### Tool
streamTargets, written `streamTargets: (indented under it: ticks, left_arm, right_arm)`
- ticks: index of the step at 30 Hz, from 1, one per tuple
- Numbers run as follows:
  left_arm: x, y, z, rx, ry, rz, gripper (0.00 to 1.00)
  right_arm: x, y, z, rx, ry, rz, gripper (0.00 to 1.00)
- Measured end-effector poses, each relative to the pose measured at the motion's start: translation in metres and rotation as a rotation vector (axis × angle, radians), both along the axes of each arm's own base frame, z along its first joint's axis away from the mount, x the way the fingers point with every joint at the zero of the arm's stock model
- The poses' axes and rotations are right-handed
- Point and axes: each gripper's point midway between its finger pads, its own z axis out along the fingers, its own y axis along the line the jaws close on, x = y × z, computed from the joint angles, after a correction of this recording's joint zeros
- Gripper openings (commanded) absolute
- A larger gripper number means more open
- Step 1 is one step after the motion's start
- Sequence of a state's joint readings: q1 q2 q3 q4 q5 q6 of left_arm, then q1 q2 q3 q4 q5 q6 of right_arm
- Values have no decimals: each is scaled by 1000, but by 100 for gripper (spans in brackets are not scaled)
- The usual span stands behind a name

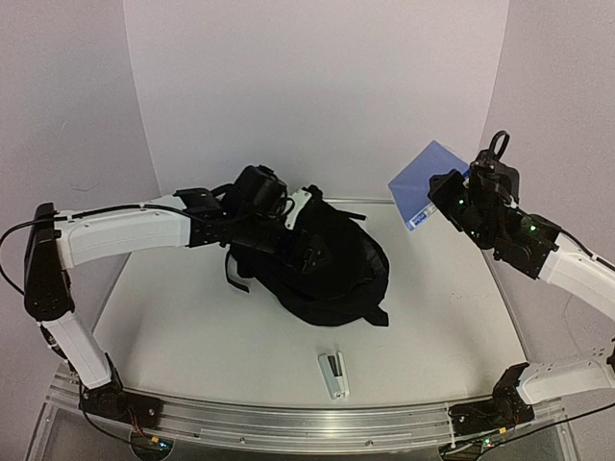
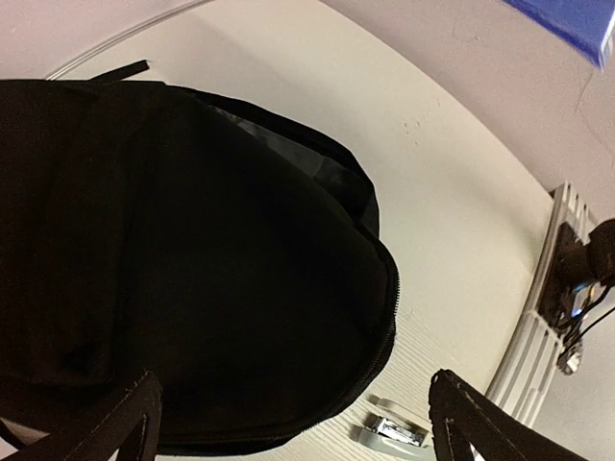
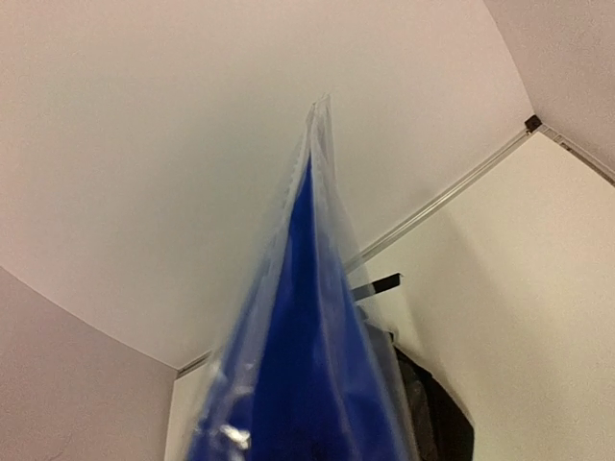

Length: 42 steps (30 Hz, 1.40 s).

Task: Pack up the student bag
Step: Pick up the files from the center of the board, then place the files in the student bag.

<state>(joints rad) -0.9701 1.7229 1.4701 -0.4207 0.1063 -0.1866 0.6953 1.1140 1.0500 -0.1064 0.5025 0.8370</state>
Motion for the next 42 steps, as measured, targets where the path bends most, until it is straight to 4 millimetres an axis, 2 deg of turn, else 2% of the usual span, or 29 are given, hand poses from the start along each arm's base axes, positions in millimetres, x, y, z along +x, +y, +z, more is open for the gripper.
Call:
streamTargets:
  ticks: [6, 14, 17, 21, 25, 28, 34, 38, 42]
  left_arm:
    - [-16, -35, -29, 101, -50, -83, 100]
    - [-6, -64, -61, 259, -154, -74, 98]
    - [1, -62, -75, 334, -198, -43, 84]
    - [13, -54, -81, 429, -266, 9, 54]
    - [22, -48, -74, 478, -333, 44, 15]
    - [27, -46, -70, 487, -366, 75, 1]
    - [39, -48, -44, 449, -407, 122, 0]
    - [60, -49, -2, 324, -383, 180, 0]
    - [86, -30, 39, 196, -338, 252, 0]
  right_arm:
    - [-2, -10, -12, -18, 33, -6, 0]
    - [-11, -13, -12, 10, 28, 17, 0]
    - [-14, -16, -11, 23, 25, 18, 0]
    - [-17, -16, -8, 40, 18, 29, 0]
    - [-21, -16, -2, 64, 8, 41, 0]
    - [-24, -15, 1, 87, 5, 58, 0]
    - [-30, -15, -7, 104, 34, 77, 0]
    - [-32, -11, -26, 107, 83, 94, 0]
    - [-36, -5, -52, 126, 149, 122, 0]
